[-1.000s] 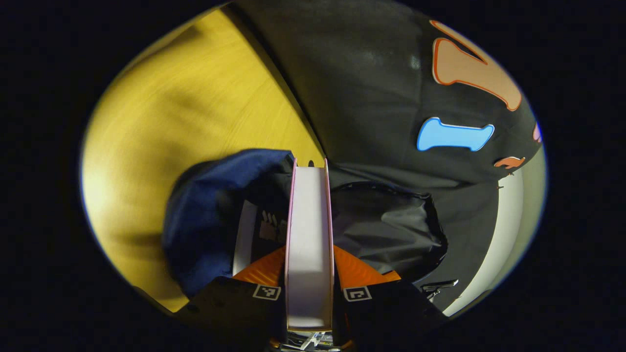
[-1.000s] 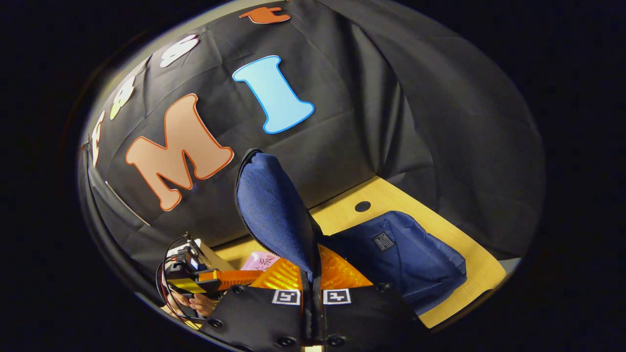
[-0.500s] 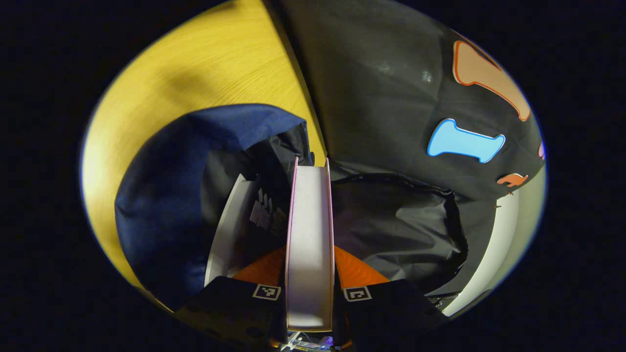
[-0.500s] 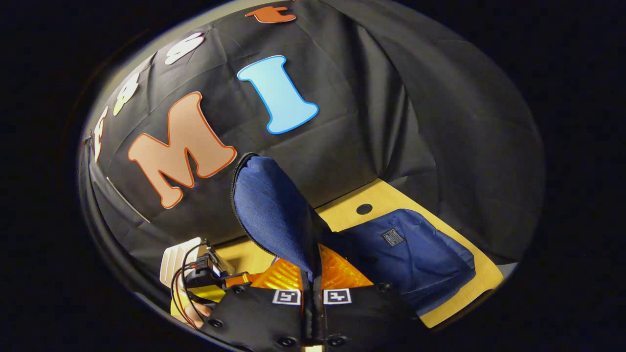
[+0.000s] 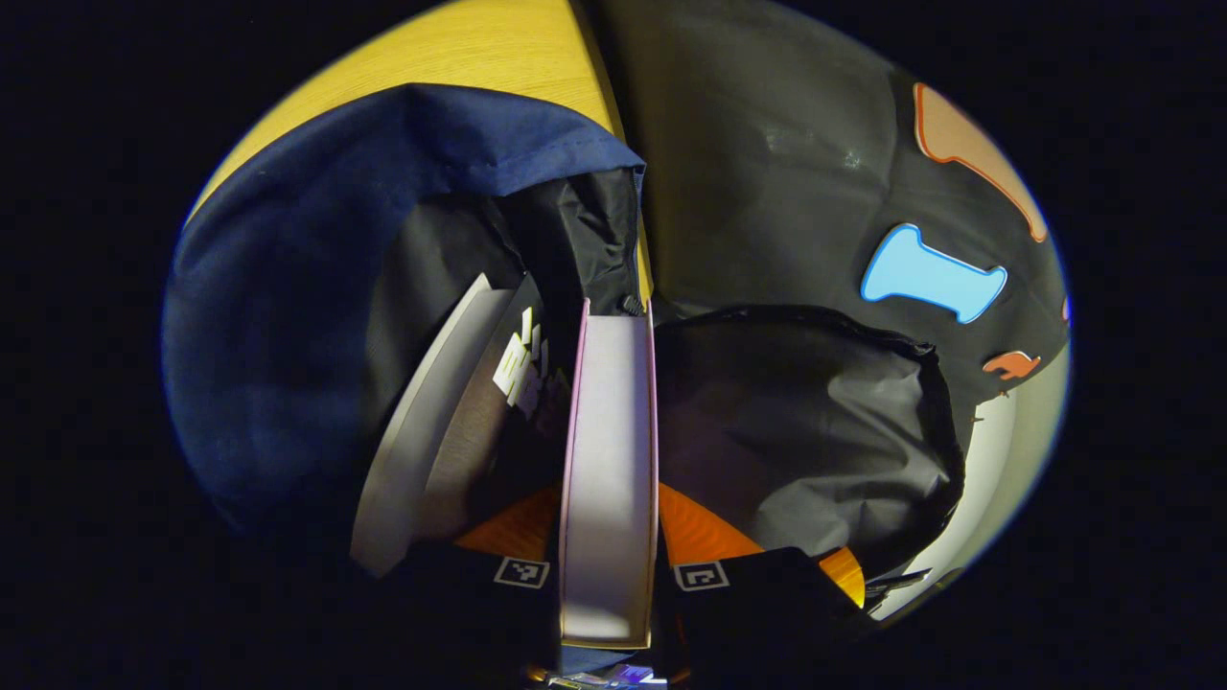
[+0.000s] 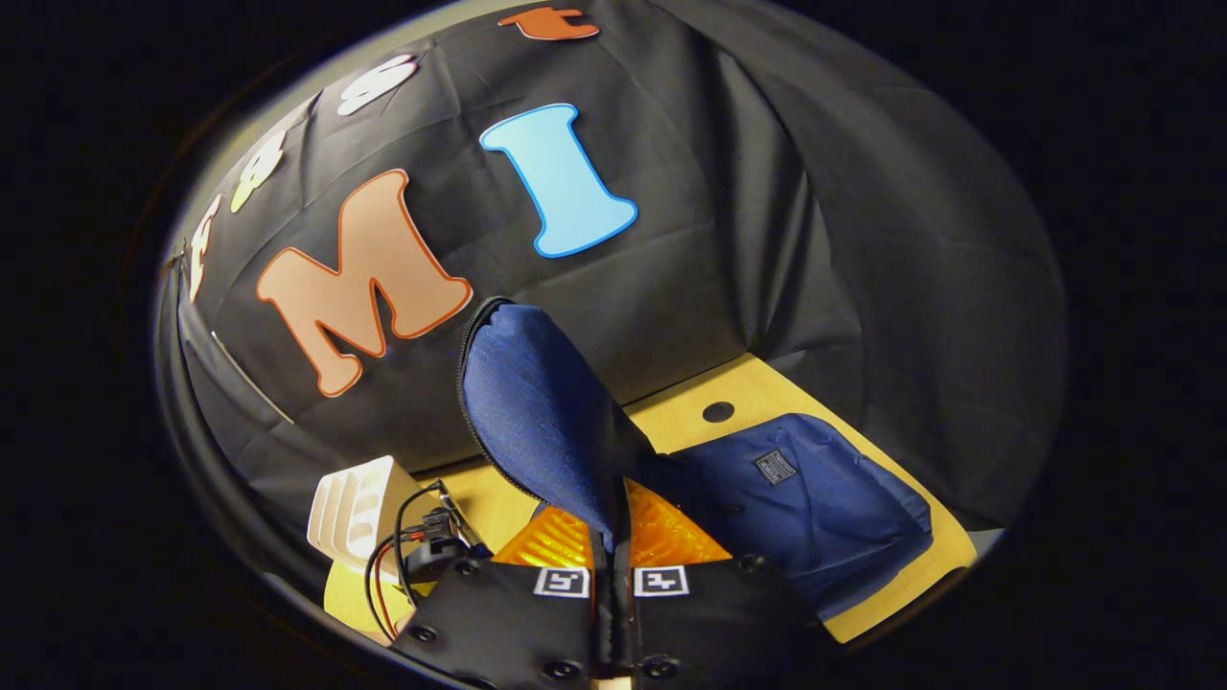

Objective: Open the schoolbag, grab two books from the bookshelf and put them into the schoolbag.

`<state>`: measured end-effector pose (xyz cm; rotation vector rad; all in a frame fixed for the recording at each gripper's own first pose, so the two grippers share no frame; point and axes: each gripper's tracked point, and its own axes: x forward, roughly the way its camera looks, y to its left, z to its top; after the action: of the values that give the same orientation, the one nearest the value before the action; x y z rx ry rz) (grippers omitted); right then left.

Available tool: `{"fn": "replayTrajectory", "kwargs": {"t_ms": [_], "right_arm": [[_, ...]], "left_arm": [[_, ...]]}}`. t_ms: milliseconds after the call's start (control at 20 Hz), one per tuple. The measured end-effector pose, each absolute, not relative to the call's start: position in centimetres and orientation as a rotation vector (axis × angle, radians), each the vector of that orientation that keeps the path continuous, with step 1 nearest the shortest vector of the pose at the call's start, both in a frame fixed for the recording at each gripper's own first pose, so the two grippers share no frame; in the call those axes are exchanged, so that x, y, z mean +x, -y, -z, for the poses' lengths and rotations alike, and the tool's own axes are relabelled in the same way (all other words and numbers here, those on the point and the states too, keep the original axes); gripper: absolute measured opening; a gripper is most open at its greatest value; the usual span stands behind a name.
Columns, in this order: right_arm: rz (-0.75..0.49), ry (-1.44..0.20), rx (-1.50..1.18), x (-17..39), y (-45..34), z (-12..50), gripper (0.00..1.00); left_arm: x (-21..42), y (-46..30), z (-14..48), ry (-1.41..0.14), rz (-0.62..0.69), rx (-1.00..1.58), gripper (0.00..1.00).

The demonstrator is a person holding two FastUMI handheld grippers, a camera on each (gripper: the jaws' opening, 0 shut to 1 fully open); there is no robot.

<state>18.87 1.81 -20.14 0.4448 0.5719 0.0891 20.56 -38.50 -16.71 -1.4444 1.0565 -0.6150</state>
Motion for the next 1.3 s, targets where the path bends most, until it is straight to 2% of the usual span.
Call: {"fn": "replayTrajectory", "kwargs": {"t_ms": [150,350,450,550,600,700,800,1000,1300], "right_arm": [[-0.086,-0.571,0.447,18.9,-1.5,20.2,0.05],[-0.083,-0.576,0.444,18.6,-1.3,20.2,0.05],[-0.079,-0.579,0.442,18.6,-1.3,20.4,0.03],[-0.08,-0.58,0.442,18.5,-1.4,20.5,0.03],[-0.079,-0.58,0.438,18.4,-1.3,20.6,0.03],[-0.082,-0.579,0.434,18.4,-1.4,20.6,0.03],[-0.085,-0.578,0.424,18.3,-1.4,20.6,0.03],[-0.088,-0.576,0.425,18.0,-1.5,20.7,0.03],[-0.113,-0.569,0.395,17.3,-2.1,20.9,0.02]], "left_arm": [[20.7,38.4,16.7,-1.058,0.611,-1.43,0.34],[20.6,38.4,17.0,-1.102,0.57,-1.393,0.37],[20.4,38.3,17.9,-1.145,0.514,-1.337,0.45],[20.3,37.8,17.8,-1.161,0.497,-1.268,0.67],[20.2,37.6,17.8,-1.159,0.495,-1.209,0.65],[19.9,36.9,17.6,-1.148,0.509,-1.044,0.74],[20.8,34.6,17.2,-1.052,0.506,-0.811,0.78],[23.0,31.7,14.0,-0.822,0.533,-0.493,0.79],[24.7,27.0,3.8,-0.433,0.54,-0.15,0.78]]}}
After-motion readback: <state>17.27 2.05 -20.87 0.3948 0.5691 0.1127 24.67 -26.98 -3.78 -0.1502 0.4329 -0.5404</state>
